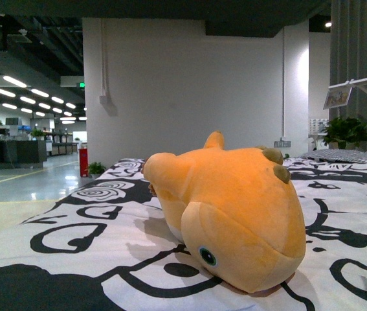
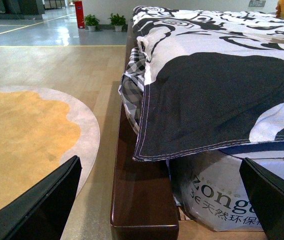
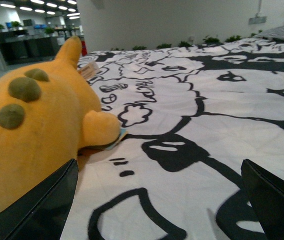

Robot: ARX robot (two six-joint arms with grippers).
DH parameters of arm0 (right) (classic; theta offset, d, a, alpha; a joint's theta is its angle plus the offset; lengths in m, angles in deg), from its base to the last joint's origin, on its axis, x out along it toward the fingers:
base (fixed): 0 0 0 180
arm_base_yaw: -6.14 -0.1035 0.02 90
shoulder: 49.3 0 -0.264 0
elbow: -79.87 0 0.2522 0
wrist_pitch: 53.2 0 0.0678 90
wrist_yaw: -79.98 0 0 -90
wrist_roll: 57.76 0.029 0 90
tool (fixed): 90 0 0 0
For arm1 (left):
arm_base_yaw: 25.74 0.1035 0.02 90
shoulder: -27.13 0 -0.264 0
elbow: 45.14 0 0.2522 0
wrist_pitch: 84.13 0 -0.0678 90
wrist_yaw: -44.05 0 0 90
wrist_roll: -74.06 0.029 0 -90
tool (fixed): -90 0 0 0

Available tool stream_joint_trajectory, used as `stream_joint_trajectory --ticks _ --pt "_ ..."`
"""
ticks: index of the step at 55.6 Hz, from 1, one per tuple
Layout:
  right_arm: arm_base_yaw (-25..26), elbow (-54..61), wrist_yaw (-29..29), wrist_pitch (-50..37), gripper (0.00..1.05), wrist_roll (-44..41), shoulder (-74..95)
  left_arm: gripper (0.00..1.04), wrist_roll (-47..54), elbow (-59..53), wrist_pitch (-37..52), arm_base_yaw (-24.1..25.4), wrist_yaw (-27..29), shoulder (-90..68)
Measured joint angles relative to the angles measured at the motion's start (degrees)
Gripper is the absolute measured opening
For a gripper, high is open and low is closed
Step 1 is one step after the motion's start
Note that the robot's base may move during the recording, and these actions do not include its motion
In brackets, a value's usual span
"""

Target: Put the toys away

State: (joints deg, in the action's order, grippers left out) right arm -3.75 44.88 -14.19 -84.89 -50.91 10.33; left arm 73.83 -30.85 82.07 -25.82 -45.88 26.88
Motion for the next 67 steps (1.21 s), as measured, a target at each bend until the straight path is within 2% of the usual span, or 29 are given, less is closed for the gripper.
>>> stream_joint_trajectory --ticks 29,58,67 --pt "-7.19 -7.82 -0.46 -3.32 0.98 0.94 12.55 0.98 0.00 0.00 0.00 0.00 0.00 0.00" --pt "-9.11 -10.58 -0.22 2.29 0.98 2.69 11.13 0.98 -0.02 0.00 0.00 0.00 0.00 0.00" --pt "-7.04 -11.34 2.12 5.20 0.98 2.93 9.05 0.98 0.00 0.00 0.00 0.00 0.00 0.00"
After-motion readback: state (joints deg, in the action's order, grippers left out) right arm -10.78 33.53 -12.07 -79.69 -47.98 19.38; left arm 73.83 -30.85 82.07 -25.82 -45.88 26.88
